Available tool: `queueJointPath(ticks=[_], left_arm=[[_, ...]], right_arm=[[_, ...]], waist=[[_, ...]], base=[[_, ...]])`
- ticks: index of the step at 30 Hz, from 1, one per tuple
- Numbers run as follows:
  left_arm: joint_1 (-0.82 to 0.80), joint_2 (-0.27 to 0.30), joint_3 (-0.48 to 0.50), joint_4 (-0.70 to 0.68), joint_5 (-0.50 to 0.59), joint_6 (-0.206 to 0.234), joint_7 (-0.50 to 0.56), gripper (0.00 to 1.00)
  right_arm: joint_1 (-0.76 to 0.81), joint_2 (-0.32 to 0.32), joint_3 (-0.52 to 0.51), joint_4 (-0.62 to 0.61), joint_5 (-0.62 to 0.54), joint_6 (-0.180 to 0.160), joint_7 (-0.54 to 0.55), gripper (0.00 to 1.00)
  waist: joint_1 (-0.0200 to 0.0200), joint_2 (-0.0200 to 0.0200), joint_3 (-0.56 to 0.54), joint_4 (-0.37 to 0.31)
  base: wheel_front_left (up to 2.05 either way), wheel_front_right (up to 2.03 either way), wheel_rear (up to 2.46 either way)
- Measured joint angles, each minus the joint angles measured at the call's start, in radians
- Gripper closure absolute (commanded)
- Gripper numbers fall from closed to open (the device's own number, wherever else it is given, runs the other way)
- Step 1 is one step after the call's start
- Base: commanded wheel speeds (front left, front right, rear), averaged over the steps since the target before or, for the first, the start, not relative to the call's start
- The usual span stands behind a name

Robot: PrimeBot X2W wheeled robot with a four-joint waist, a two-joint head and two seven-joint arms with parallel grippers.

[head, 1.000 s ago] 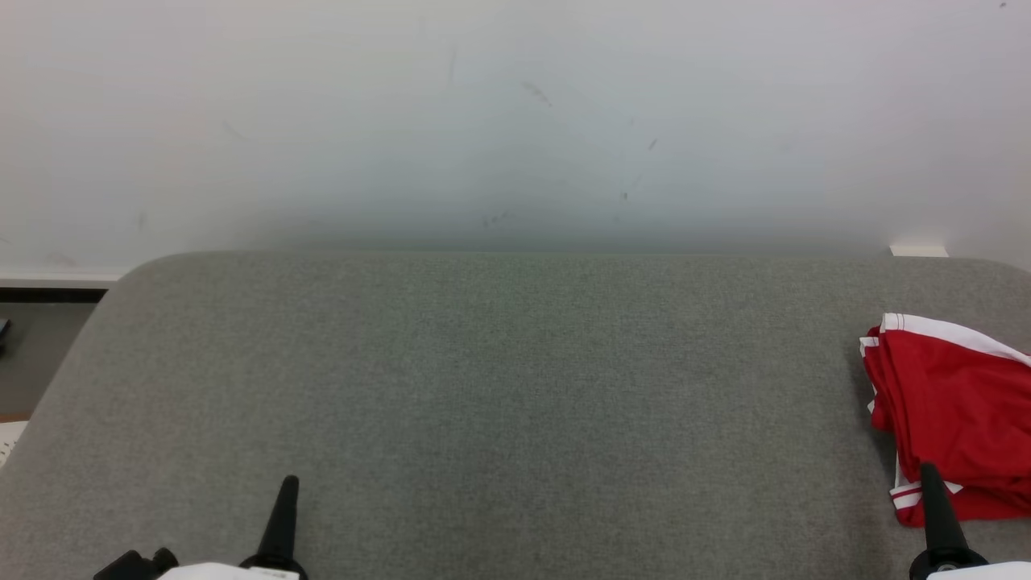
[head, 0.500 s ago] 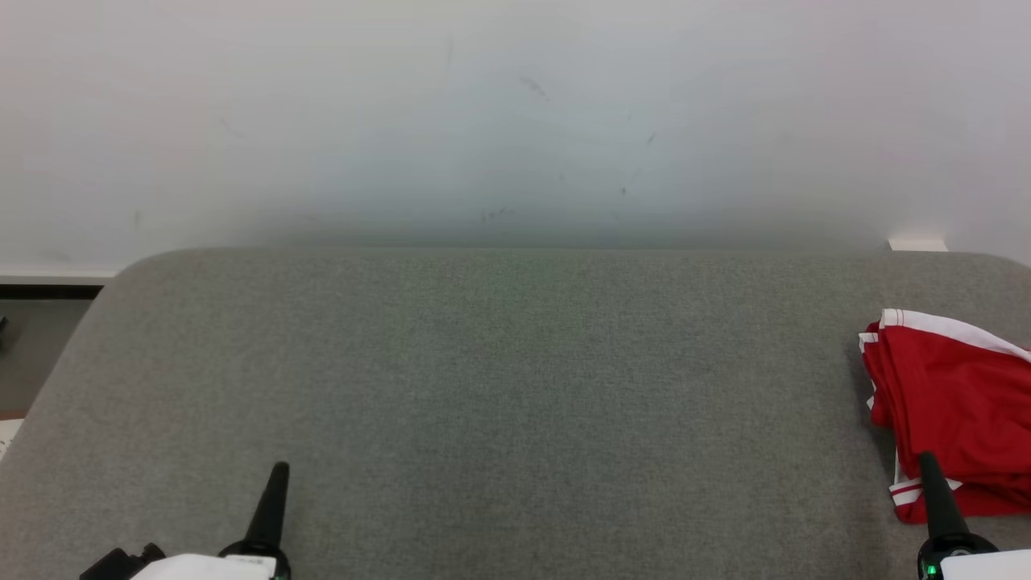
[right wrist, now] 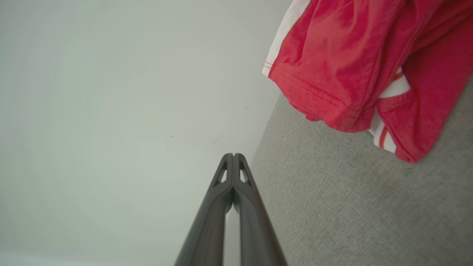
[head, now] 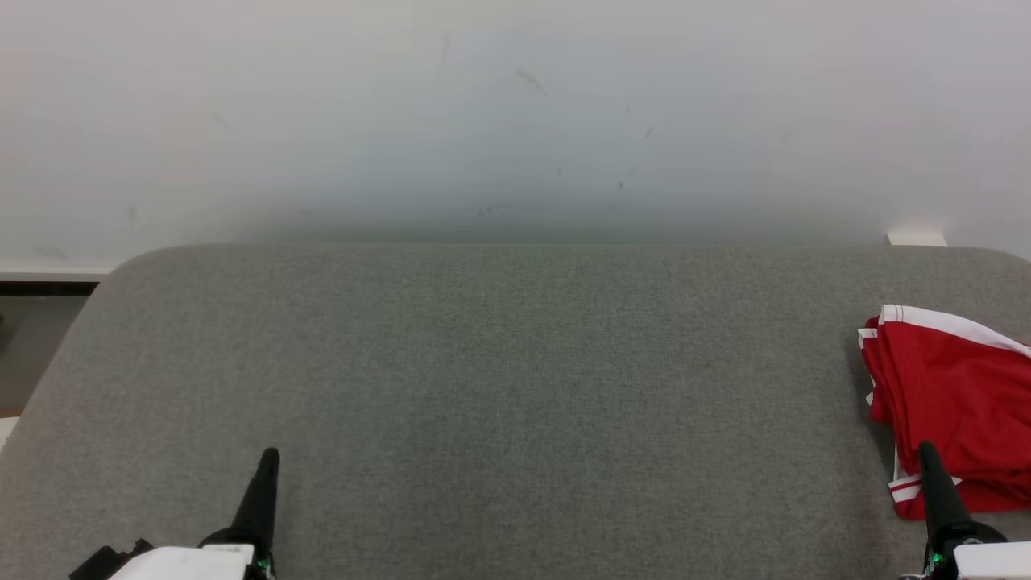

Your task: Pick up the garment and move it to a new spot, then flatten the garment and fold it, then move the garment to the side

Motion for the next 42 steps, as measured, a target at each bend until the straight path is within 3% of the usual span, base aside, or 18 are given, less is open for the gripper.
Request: queueJointPath(ticks=[25, 42], left_arm=[[-0.029, 0.003, 0.036, 0.0, -0.188, -0.026, 0.043, 1.0], [-0.032, 0.002, 0.039, 0.0, -0.19, -0.026, 0.044, 1.0]], right_arm=[[-0.035, 0.001, -0.009, 0.007, 0.176, 0.0, 0.044, 1.0], [-0.037, 0.001, -0.01, 0.007, 0.181, 0.0, 0.044, 1.0]], waist=[[0.0, 0.0, 0.016, -0.007], [0.0, 0.0, 0.016, -0.007]], base=[[0.0, 0.0, 0.0], [0.0, 0.0, 0.0]])
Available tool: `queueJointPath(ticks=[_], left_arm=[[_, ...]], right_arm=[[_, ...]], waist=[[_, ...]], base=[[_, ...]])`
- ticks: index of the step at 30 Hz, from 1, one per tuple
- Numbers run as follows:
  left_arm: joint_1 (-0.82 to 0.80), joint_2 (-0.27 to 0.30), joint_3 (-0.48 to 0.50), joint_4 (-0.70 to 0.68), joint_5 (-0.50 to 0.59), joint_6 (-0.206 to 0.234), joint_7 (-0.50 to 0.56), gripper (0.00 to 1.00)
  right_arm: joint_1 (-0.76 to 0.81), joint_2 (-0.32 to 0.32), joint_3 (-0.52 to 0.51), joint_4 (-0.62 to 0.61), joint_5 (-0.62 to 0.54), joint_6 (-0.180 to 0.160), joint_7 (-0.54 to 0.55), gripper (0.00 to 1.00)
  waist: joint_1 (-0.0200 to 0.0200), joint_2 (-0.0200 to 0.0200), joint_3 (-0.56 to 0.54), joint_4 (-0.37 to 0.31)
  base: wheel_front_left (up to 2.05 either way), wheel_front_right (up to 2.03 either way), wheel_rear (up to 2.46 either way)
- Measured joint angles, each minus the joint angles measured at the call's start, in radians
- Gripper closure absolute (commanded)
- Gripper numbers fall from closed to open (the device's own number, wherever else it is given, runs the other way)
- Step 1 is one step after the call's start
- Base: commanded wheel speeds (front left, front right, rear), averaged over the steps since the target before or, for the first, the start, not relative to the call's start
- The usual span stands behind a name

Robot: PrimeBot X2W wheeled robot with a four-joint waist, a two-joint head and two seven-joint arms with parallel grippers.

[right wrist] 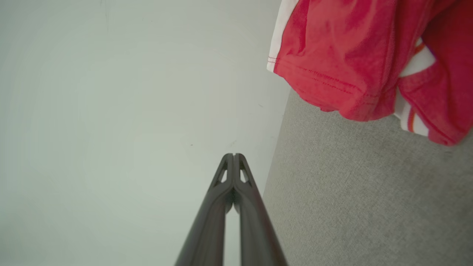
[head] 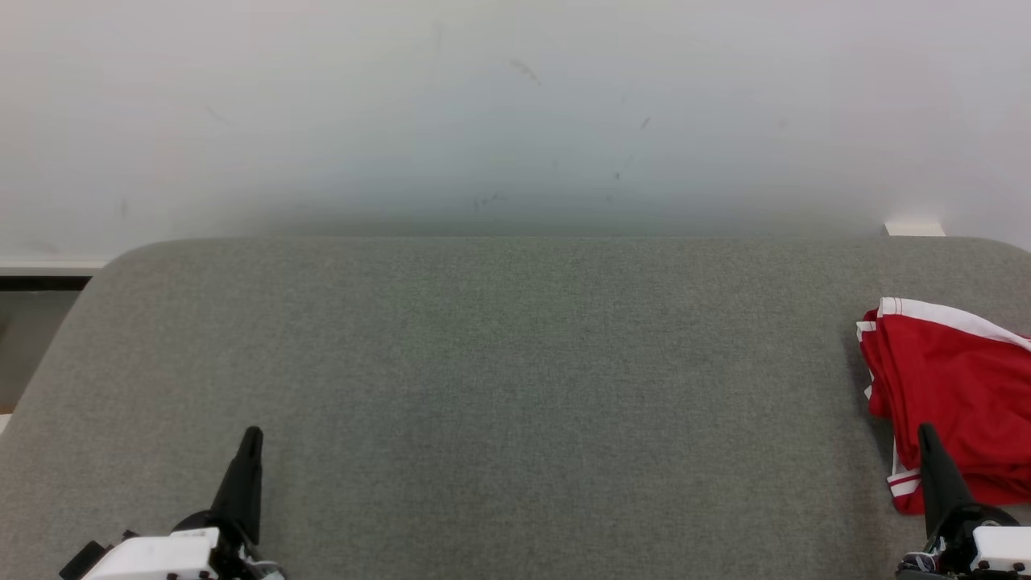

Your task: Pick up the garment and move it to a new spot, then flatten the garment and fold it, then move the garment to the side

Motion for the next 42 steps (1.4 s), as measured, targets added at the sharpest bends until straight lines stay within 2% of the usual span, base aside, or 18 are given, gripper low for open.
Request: queueJointPath(ticks=[42], left_arm=[[0.0, -0.003, 0.006, 0.0, 0.002, 0.0, 0.007, 1.0]], right_arm=[[0.0, 0.0, 0.0, 0.0, 0.0, 0.0, 0.0, 1.0]], waist=[[0.0, 0.0, 0.0, 0.0]], base=[[0.0, 0.0, 0.0]])
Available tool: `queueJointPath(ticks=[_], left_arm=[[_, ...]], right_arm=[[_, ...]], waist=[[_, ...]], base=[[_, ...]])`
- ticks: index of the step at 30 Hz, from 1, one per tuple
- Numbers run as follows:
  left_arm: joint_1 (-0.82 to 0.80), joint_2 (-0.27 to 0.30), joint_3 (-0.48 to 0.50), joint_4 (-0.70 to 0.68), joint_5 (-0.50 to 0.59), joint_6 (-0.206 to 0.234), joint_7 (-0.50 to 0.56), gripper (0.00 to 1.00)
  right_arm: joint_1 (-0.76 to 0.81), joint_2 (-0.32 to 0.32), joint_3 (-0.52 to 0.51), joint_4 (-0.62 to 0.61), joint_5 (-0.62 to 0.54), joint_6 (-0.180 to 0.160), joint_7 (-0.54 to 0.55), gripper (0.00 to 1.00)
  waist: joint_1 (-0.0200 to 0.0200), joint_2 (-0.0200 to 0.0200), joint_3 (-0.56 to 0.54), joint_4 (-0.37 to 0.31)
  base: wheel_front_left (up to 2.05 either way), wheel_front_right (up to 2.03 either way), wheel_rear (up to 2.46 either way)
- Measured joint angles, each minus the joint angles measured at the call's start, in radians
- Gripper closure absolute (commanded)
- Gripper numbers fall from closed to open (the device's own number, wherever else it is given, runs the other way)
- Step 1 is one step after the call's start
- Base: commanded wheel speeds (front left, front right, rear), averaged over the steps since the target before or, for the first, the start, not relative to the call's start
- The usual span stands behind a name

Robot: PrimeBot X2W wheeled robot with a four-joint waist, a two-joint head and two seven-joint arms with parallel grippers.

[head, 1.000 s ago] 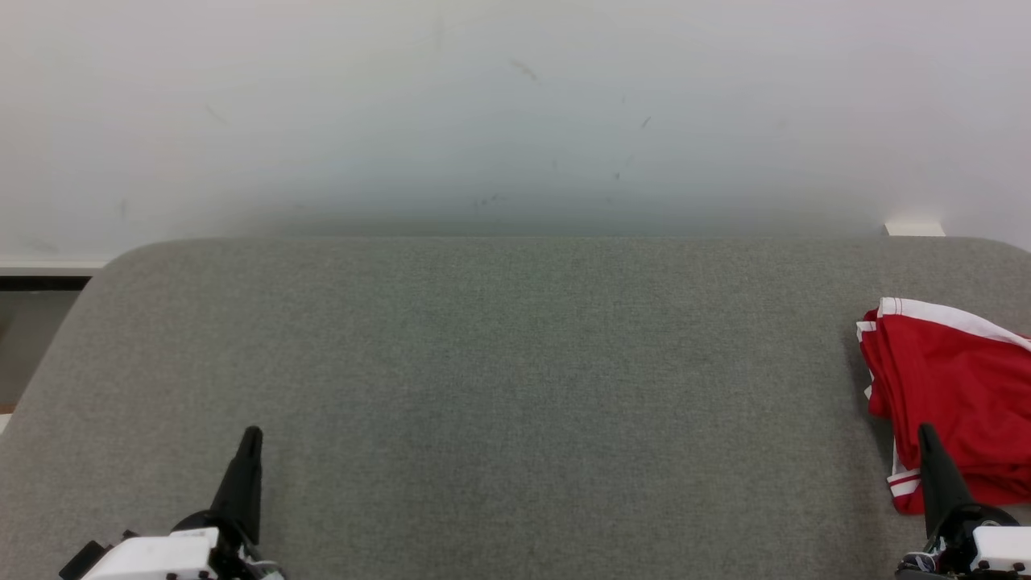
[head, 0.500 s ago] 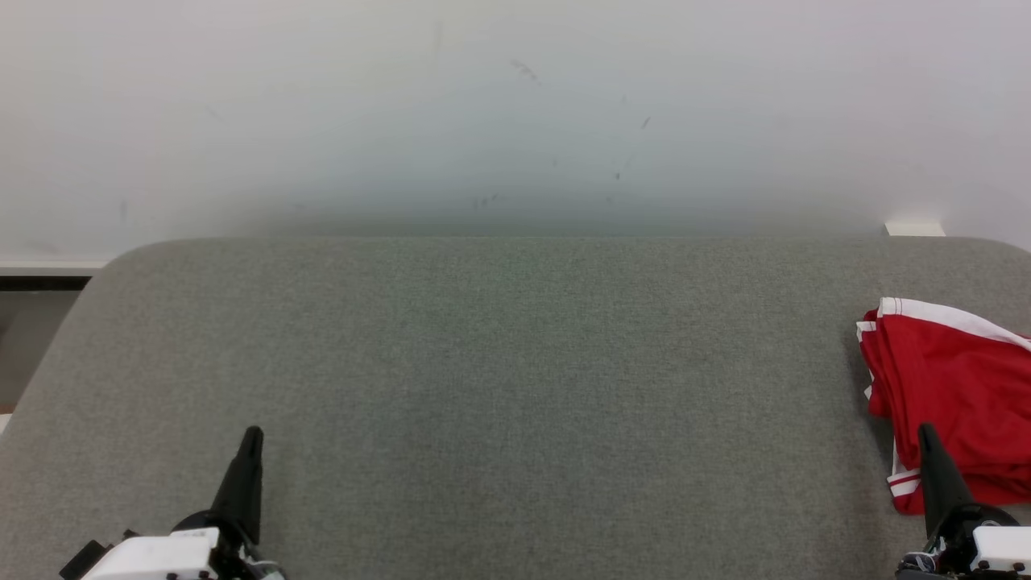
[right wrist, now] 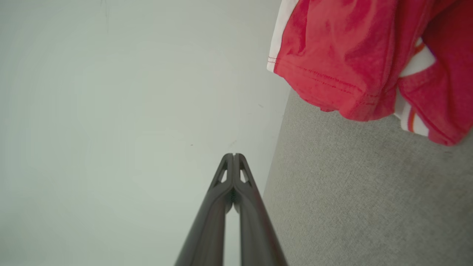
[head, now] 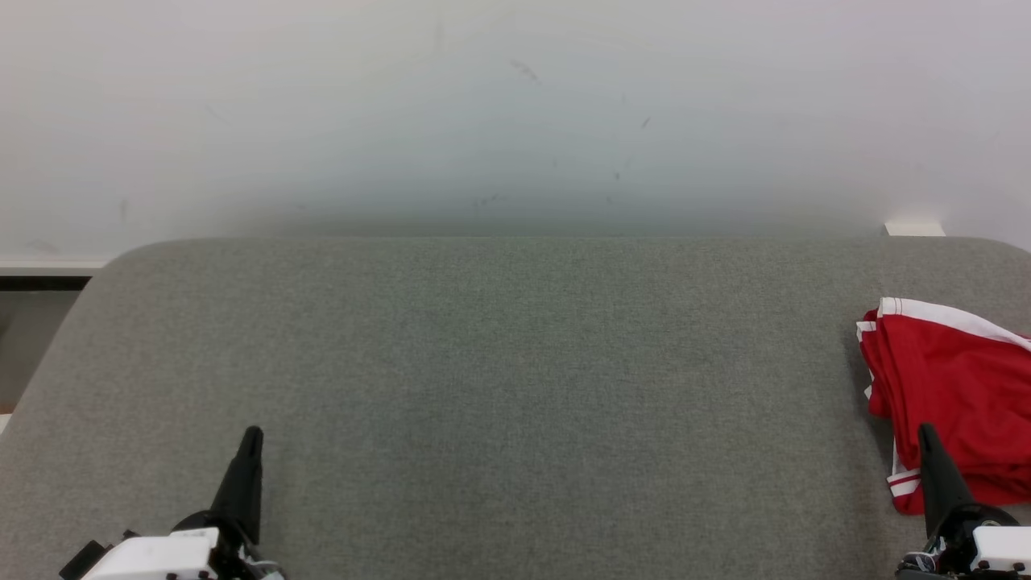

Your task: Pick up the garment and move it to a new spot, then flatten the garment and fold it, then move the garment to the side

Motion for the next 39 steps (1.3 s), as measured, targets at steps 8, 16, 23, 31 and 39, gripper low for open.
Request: queueJointPath(ticks=[8, 16, 23, 31, 39], left_arm=[[0.0, -0.001, 0.002, 0.0, 0.001, 0.0, 0.0, 1.0], [0.0, -0.001, 0.003, 0.0, 0.001, 0.0, 0.001, 1.0], [0.0, -0.002, 0.004, 0.0, 0.002, 0.0, 0.001, 1.0], [0.0, -0.002, 0.005, 0.0, 0.005, 0.0, 0.001, 1.0], [0.0, -0.003, 0.007, 0.0, 0.006, 0.0, 0.004, 1.0]], right_arm=[[0.0, 0.0, 0.0, 0.0, 0.0, 0.0, 0.0, 1.0], [0.0, 0.0, 0.0, 0.0, 0.0, 0.0, 0.0, 1.0], [0.0, 0.0, 0.0, 0.0, 0.0, 0.0, 0.0, 1.0], [0.0, 0.0, 0.0, 0.0, 0.0, 0.0, 0.0, 1.0], [0.0, 0.0, 0.0, 0.0, 0.0, 0.0, 0.0, 1.0]], waist=[[0.0, 0.0, 0.0, 0.0], [0.0, 0.0, 0.0, 0.0], [0.0, 0.0, 0.0, 0.0], [0.0, 0.0, 0.0, 0.0], [0.0, 0.0, 0.0, 0.0]], base=[[0.0, 0.0, 0.0], [0.0, 0.0, 0.0], [0.0, 0.0, 0.0], [0.0, 0.0, 0.0], [0.0, 0.0, 0.0]])
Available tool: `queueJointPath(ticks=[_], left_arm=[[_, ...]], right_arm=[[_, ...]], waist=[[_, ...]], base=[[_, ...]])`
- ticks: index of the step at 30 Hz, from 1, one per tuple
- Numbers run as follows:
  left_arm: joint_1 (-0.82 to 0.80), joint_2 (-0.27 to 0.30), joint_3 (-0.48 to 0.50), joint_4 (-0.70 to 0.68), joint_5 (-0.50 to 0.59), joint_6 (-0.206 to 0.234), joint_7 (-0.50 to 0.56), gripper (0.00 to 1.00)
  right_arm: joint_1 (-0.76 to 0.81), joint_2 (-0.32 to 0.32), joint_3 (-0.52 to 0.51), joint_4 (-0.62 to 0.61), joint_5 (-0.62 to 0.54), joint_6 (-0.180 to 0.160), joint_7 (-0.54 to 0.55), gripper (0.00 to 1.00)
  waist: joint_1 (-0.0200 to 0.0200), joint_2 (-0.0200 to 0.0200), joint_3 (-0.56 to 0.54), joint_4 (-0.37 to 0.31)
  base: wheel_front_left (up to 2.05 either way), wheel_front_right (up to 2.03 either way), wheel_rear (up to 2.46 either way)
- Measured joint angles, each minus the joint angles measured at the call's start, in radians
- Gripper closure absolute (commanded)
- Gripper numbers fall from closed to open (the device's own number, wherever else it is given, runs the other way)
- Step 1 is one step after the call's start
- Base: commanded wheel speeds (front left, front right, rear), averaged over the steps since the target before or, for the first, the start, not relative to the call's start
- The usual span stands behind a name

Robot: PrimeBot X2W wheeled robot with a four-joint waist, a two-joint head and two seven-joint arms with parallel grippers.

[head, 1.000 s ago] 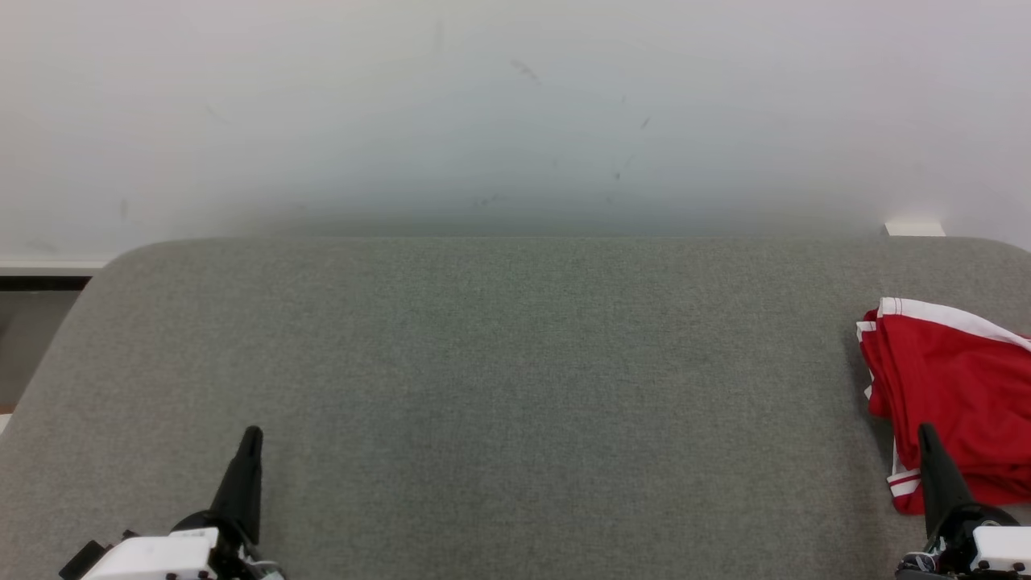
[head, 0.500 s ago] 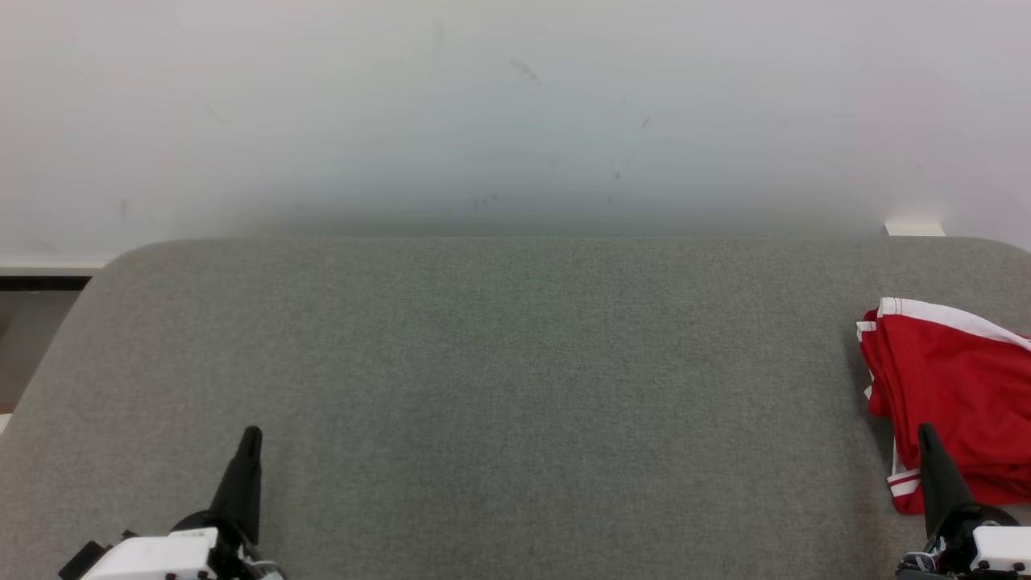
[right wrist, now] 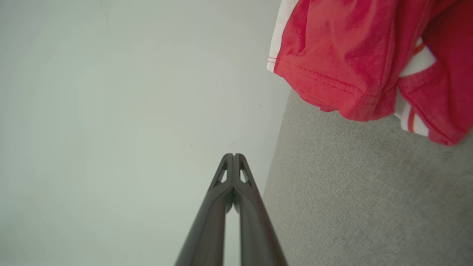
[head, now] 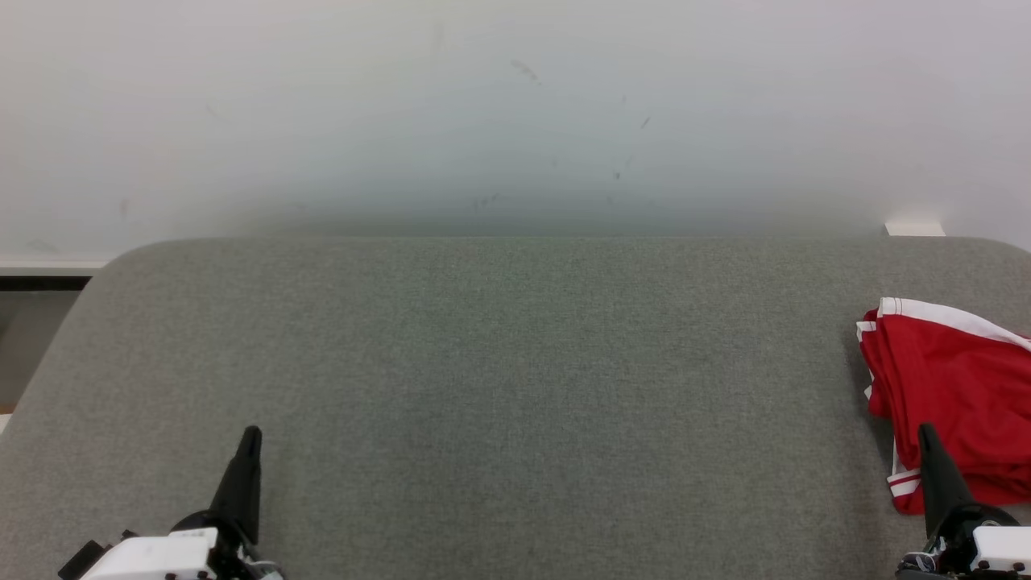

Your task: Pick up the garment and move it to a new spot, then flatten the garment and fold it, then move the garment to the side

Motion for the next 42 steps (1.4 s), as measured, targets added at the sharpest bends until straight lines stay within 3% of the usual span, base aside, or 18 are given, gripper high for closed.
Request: queueJointPath(ticks=[42], left_arm=[[0.0, -0.004, 0.006, 0.0, 0.003, 0.0, 0.005, 1.0]], right_arm=[[0.0, 0.0, 0.0, 0.0, 0.0, 0.0, 0.0, 1.0]], waist=[[0.0, 0.0, 0.0, 0.0]], base=[[0.0, 0.0, 0.0]])
